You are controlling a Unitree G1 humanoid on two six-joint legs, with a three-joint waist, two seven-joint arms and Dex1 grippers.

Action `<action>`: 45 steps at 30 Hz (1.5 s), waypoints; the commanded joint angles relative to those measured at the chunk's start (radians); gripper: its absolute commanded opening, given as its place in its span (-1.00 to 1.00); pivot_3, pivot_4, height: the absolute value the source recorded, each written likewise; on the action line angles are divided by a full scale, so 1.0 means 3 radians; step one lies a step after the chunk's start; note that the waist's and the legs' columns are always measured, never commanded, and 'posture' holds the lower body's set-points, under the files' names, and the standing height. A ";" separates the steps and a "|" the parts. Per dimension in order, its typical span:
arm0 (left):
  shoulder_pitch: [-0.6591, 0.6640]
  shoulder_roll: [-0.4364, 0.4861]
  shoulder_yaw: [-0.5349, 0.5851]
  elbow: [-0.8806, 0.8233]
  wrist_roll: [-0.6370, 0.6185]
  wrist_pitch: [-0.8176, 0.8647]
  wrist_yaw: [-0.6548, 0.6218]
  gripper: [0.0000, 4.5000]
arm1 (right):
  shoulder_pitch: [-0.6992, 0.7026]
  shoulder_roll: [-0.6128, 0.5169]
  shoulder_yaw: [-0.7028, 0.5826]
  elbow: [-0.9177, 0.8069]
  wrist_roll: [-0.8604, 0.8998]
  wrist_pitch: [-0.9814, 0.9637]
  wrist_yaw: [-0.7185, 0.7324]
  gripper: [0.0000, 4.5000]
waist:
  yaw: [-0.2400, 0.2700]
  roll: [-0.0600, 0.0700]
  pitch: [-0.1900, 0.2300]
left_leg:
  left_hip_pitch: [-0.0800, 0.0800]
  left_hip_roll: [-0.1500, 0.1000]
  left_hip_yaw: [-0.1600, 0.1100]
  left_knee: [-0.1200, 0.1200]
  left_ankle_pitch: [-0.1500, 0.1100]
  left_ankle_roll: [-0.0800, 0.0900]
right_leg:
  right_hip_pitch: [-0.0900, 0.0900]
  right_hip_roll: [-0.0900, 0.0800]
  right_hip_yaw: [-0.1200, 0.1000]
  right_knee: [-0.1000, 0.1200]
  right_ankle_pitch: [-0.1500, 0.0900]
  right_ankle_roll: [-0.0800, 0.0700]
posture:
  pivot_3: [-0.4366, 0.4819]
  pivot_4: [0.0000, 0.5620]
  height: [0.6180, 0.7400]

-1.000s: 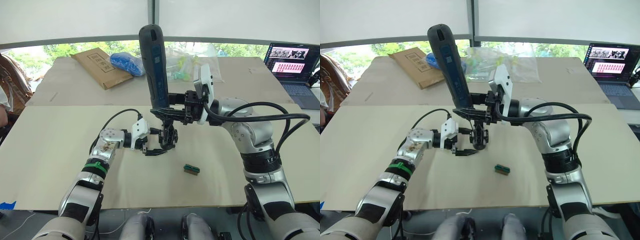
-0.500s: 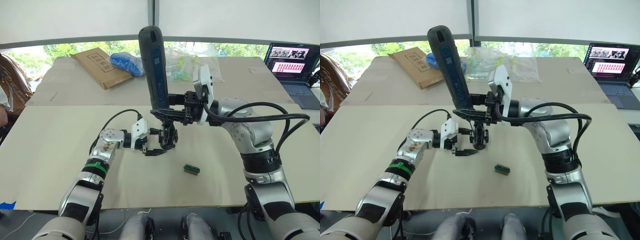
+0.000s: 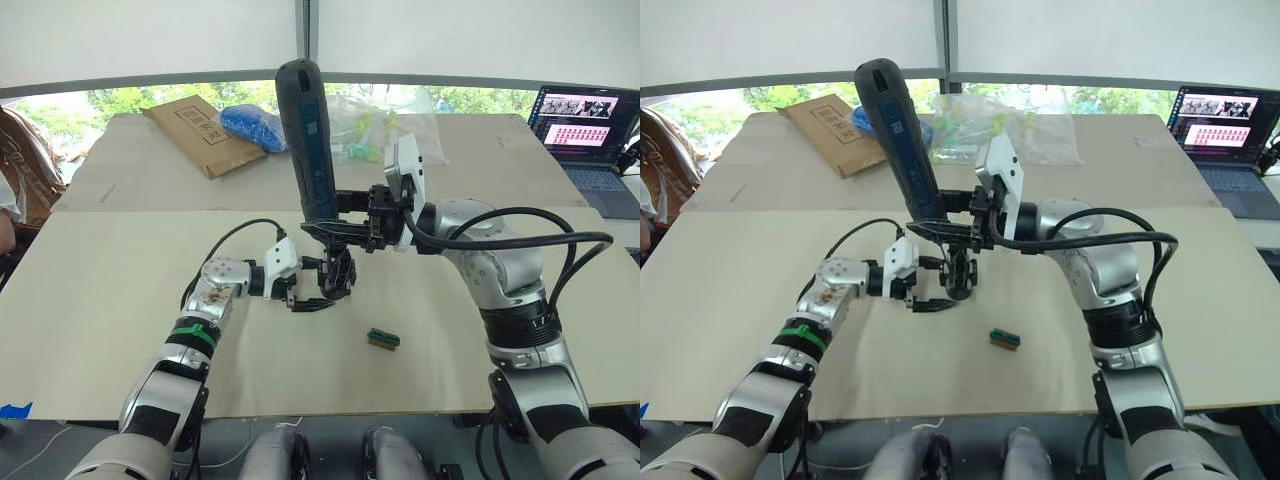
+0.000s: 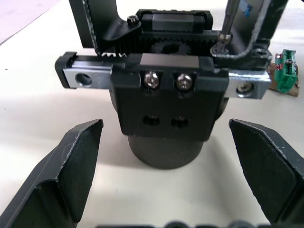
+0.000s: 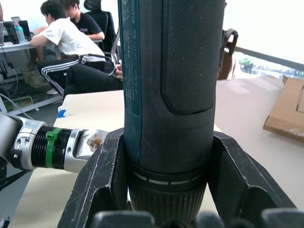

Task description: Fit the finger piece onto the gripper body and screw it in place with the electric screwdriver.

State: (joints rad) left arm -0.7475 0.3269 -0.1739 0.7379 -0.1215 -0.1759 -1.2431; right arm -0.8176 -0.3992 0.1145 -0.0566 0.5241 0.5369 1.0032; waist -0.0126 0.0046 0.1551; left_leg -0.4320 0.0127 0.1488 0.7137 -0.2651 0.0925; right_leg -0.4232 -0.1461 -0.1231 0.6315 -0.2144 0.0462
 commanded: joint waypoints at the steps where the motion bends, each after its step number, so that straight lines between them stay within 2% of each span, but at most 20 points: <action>1: -0.0102 -0.0035 0.0038 0.0006 0.0002 -0.0087 0.0036 1.00 | 0.0013 0.0019 -0.0041 -0.0067 -0.0018 -0.0145 0.0019 -0.14 | 0.0000 0.0000 0.0000 | 0.0000 0.0000 0.0000 0.0000 0.0000 0.0000 | 0.0000 0.0000 0.0000 0.0000 0.0000 0.0000 | -0.05 -0.47 0.87; 11: -0.0123 -0.0086 0.0036 0.0079 0.0009 -0.0086 0.0067 1.00 | 0.0149 0.0005 -0.0025 -0.0064 -0.0065 -0.0258 0.0023 -0.14 | 0.0002 0.0000 0.0000 | 0.0001 0.0000 0.0000 0.0001 0.0000 0.0000 | 0.0002 0.0000 0.0000 0.0000 0.0000 0.0000 | -0.05 -0.47 0.87; 23: -0.0259 -0.0242 0.0043 0.0475 0.0095 -0.0230 0.0180 1.00 | 0.0252 -0.0008 -0.0045 -0.0051 -0.0037 -0.0270 0.0016 -0.14 | 0.0002 -0.0001 -0.0001 | 0.0003 0.0000 -0.0001 0.0001 0.0000 0.0000 | 0.0004 0.0000 0.0000 0.0001 0.0000 0.0000 | -0.05 -0.47 0.87; 24: -0.0270 -0.0255 0.0053 0.0499 0.0089 -0.0241 0.0176 0.76 | 0.0266 -0.0008 -0.0045 -0.0045 -0.0039 -0.0279 0.0020 -0.14 | 0.0002 -0.0001 -0.0001 | 0.0003 0.0000 -0.0001 0.0001 0.0000 0.0000 | 0.0004 0.0000 0.0000 0.0001 0.0000 0.0000 | -0.05 -0.47 0.87; 25: -0.0278 -0.0264 0.0058 0.0520 0.0085 -0.0253 0.0170 0.64 | 0.0282 -0.0009 -0.0043 -0.0030 -0.0044 -0.0291 0.0027 -0.14 | 0.0003 -0.0001 -0.0001 | 0.0003 0.0000 -0.0001 0.0001 0.0000 0.0000 | 0.0004 0.0000 0.0000 0.0001 0.0000 0.0000 | -0.05 -0.47 0.87; 28: -0.0294 -0.0272 0.0058 0.0579 0.0100 -0.0291 0.0147 0.04 | 0.0327 -0.0027 -0.0022 0.0083 -0.0078 -0.0365 0.0100 -0.14 | 0.0004 -0.0003 -0.0002 | 0.0004 0.0000 -0.0001 0.0002 0.0000 0.0000 | 0.0005 0.0000 0.0000 0.0000 0.0000 0.0000 | -0.05 -0.47 0.87; 37: -0.0286 -0.0245 0.0075 0.0620 0.0121 -0.0334 0.0117 0.04 | 0.0356 -0.0098 0.0072 0.0409 -0.0092 -0.0133 0.0214 -0.14 | 0.0002 -0.0009 -0.0009 | 0.0011 0.0001 -0.0003 0.0002 0.0000 0.0000 | 0.0010 -0.0001 0.0001 0.0000 0.0000 0.0000 | -0.05 -0.47 0.87; 45: -0.0254 -0.0216 0.0083 0.0563 0.0117 -0.0319 0.0113 0.04 | 0.0411 -0.0189 0.0298 0.0563 -0.0312 -0.0205 0.0285 -0.14 | 0.0000 -0.0016 -0.0017 | 0.0020 0.0001 -0.0003 0.0000 0.0000 0.0000 | 0.0014 -0.0002 0.0003 -0.0001 0.0000 -0.0001 | -0.05 -0.47 0.87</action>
State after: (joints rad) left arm -0.8132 0.2473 -0.1713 0.9335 -0.0775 -0.2569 -1.2035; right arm -0.7586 -0.4222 0.1142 0.0213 0.5265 0.4254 1.0808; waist -0.0127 -0.0002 0.1501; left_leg -0.4258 0.0132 0.1480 0.7138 -0.2652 0.0924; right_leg -0.4190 -0.1468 -0.1221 0.6311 -0.2144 0.0458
